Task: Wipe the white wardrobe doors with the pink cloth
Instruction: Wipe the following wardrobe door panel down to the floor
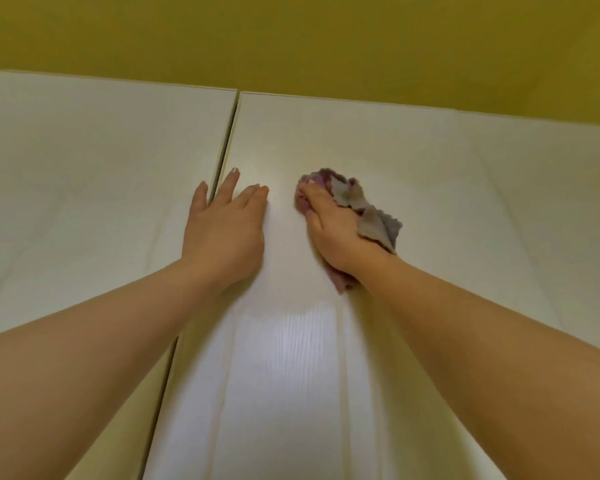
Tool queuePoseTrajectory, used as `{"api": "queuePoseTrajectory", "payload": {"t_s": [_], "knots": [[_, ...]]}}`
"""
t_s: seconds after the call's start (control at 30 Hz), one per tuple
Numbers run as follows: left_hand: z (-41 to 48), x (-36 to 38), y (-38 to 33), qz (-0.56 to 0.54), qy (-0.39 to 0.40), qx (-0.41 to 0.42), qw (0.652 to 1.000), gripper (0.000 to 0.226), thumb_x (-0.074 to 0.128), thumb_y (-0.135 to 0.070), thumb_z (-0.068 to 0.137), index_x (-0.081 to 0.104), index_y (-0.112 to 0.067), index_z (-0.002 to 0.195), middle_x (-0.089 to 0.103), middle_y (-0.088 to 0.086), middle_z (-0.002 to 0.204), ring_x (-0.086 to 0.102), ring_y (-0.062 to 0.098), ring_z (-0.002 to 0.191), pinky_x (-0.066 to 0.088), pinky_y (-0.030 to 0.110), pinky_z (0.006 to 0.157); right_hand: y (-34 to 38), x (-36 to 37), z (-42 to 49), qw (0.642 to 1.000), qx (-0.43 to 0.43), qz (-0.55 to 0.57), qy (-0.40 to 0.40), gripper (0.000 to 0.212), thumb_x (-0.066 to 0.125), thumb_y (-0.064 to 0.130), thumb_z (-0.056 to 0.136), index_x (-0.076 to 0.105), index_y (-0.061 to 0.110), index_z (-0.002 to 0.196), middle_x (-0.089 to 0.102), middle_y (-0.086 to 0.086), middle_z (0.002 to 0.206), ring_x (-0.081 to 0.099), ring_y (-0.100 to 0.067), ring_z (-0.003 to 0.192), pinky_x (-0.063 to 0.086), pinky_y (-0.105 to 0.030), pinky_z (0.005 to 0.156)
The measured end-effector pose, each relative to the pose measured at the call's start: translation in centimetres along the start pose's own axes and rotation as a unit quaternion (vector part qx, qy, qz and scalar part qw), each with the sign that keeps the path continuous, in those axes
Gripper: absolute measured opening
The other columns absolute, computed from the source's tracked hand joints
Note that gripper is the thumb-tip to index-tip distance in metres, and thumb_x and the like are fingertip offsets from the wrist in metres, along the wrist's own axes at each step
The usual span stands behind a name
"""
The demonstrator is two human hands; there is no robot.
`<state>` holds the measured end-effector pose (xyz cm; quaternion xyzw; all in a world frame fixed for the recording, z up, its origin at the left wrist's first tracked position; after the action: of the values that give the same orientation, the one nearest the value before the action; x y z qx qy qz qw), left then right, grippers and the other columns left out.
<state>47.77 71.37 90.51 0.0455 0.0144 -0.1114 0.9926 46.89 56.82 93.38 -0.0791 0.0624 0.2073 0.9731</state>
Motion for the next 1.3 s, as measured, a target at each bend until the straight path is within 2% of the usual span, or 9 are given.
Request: {"api": "queuePoseTrajectory", "payload": {"t_s": [0.1, 0.27, 0.47, 0.7, 0.8, 0.9, 1.13, 1.23, 1.3], "knots": [[2.1, 0.2, -1.8, -0.005, -0.014, 0.007, 1.0, 0.051, 0.023, -0.014, 0.101, 0.016, -0.02, 0.151, 0.036, -0.004, 0.15, -0.005, 0.01, 0.146, -0.009, 0.041, 0.115, -6.7, -4.5, 1.7, 0.991, 0.08, -0.045, -0.098, 0.037, 0.028, 0.019, 0.101, 0.041, 0.012, 0.135, 0.035, -0.011, 0.144, 0.032, -0.029, 0.132, 0.025, -0.034, 0.104], [2.9, 0.0, -1.1, -0.027, -0.01, 0.012, 1.0, 0.045, 0.022, -0.018, 0.103, 0.028, -0.022, 0.147, 0.045, 0.003, 0.144, 0.004, 0.008, 0.146, -0.004, 0.036, 0.115, -12.4, -8.3, 2.1, 0.931, 0.304, -0.162, -0.117, 0.045, 0.02, 0.027, 0.1, 0.022, 0.019, 0.144, 0.01, -0.02, 0.154, 0.004, -0.032, 0.143, 0.008, -0.044, 0.113], [1.3, -1.3, 1.1, -0.104, -0.069, -0.043, 0.991, 0.051, 0.027, -0.01, 0.1, 0.023, -0.021, 0.149, 0.026, -0.005, 0.155, -0.003, 0.014, 0.146, 0.001, 0.038, 0.116, -0.5, -0.5, 5.0, 0.987, -0.04, -0.147, -0.049, 0.045, 0.02, 0.026, 0.101, 0.024, 0.021, 0.146, 0.019, 0.001, 0.155, 0.012, -0.019, 0.143, 0.009, -0.036, 0.113], [-1.4, -1.8, 3.2, -0.099, -0.021, -0.076, 0.992, 0.046, 0.032, -0.007, 0.093, 0.046, -0.02, 0.135, 0.048, 0.001, 0.14, 0.007, 0.014, 0.146, 0.007, 0.037, 0.114, 7.9, 5.1, -2.0, 0.965, -0.243, -0.023, 0.091, 0.046, 0.031, 0.02, 0.101, 0.026, 0.016, 0.146, 0.028, -0.003, 0.152, 0.021, -0.016, 0.14, 0.004, -0.017, 0.109], [-2.4, -2.2, 3.0, -0.084, -0.015, -0.023, 0.996, 0.05, 0.031, -0.006, 0.095, 0.037, -0.022, 0.142, 0.041, -0.003, 0.146, 0.006, 0.012, 0.146, 0.007, 0.035, 0.115, 5.6, 3.6, -0.5, 0.979, -0.177, 0.037, 0.097, 0.042, 0.032, 0.021, 0.101, 0.032, 0.021, 0.143, 0.041, -0.001, 0.143, 0.036, -0.018, 0.131, 0.016, -0.007, 0.098], [-3.6, -2.5, 3.6, -0.065, -0.002, -0.002, 0.998, 0.054, 0.028, -0.007, 0.097, 0.024, -0.02, 0.149, 0.029, -0.006, 0.153, 0.003, 0.011, 0.146, 0.006, 0.035, 0.116, 4.6, 2.6, 1.0, 0.992, -0.097, -0.079, -0.006, 0.045, 0.029, 0.027, 0.099, 0.024, 0.023, 0.144, 0.034, -0.002, 0.148, 0.029, -0.022, 0.135, 0.018, -0.027, 0.108], [-9.6, -0.5, 4.2, 0.001, 0.106, 0.065, 0.992, 0.052, 0.017, -0.028, 0.103, 0.001, -0.023, 0.152, 0.001, -0.007, 0.16, -0.014, 0.01, 0.144, -0.011, 0.031, 0.114, 5.0, 3.7, -6.9, 0.946, -0.285, -0.094, 0.124, 0.055, 0.02, 0.043, 0.094, 0.027, 0.025, 0.146, 0.029, 0.001, 0.151, 0.022, -0.015, 0.14, 0.002, -0.017, 0.112], [-11.4, 0.0, 4.2, 0.021, 0.114, 0.05, 0.992, 0.059, -0.009, -0.039, 0.094, -0.009, -0.022, 0.151, -0.01, -0.007, 0.159, -0.027, 0.004, 0.135, -0.019, 0.031, 0.11, 5.2, 3.2, -4.2, 0.982, -0.174, -0.047, 0.06, 0.046, 0.032, 0.023, 0.099, 0.032, 0.013, 0.144, 0.026, -0.007, 0.152, 0.02, -0.022, 0.141, -0.001, -0.011, 0.108], [-11.8, 0.3, 4.4, 0.021, 0.111, 0.038, 0.993, 0.074, -0.02, -0.043, 0.08, -0.009, -0.022, 0.151, -0.01, -0.008, 0.159, -0.029, 0.003, 0.132, -0.02, 0.033, 0.108, 5.6, 3.8, -4.5, 0.989, -0.099, -0.106, 0.019, 0.048, 0.027, 0.025, 0.101, 0.022, 0.018, 0.148, 0.017, -0.001, 0.156, 0.01, -0.016, 0.143, 0.0, -0.022, 0.112]]}}
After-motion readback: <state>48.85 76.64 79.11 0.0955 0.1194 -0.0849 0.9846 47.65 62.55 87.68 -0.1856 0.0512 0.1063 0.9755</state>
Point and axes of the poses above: each hand's wrist, its own z-axis towards the middle knuckle, its own x-axis out of the palm, y = z × x, the point moved 4 cm from there along z, towards the middle knuckle
